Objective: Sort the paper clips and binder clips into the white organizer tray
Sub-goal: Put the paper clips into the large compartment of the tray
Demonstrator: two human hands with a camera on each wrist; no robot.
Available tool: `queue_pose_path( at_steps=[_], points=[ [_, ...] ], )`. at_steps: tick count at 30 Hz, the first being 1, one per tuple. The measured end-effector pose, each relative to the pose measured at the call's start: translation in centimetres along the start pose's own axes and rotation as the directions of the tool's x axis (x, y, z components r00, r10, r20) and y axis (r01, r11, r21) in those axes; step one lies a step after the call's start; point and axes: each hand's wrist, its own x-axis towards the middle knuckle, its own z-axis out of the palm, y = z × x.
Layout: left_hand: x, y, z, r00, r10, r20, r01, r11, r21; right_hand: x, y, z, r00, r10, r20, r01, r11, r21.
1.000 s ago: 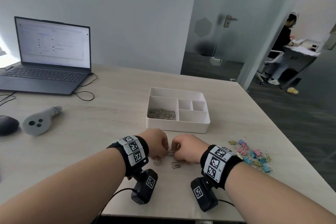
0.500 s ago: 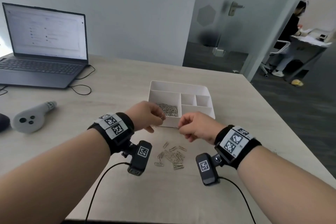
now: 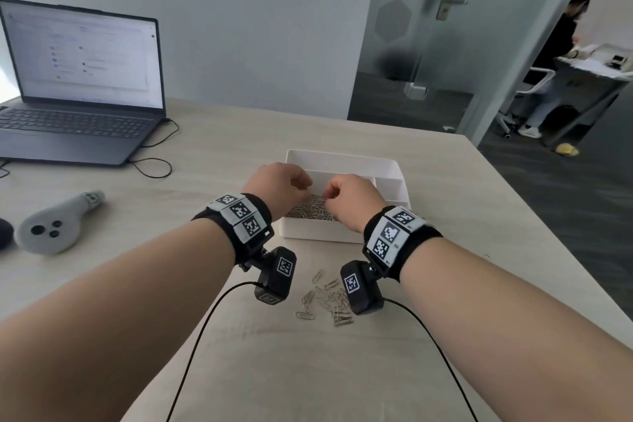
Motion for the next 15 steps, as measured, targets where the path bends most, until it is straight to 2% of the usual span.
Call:
queue_pose_path(
  at_steps=[6,8,10,12,15],
  points=[
    [-1.6,-0.1,-0.3,0.998,0.058,0.011,-0.059,0.995,0.080,-1.1,0.5,-0.3,0.999,-0.053,-0.009,0.053,0.999,-0.009],
    [-2.7,0.0,-0.5,0.995,0.080,0.054,-0.084,0.993,0.085,-2.1,0.7,-0.8,0.995,-0.093,-0.029,0.093,0.996,-0.003],
    [-4.0,0.2,-0.6,0.985,0.103,0.139,-0.116,0.989,0.095,-3.7,1.1,-1.1,0.992,-0.126,-0.008,0.125,0.992,-0.024],
    [-5.2,0.3,-0.6,0.962,0.114,0.247,-0.152,0.978,0.142,-5.4,1.9,-1.1,0.990,-0.123,0.072,0.129,0.989,-0.076],
    [-6.5,0.0,0.0,0.913,0.028,0.408,-0.127,0.968,0.217,-7.6,3.5,-0.9,0.977,-0.030,0.212,0.068,0.983,-0.172]
  ],
)
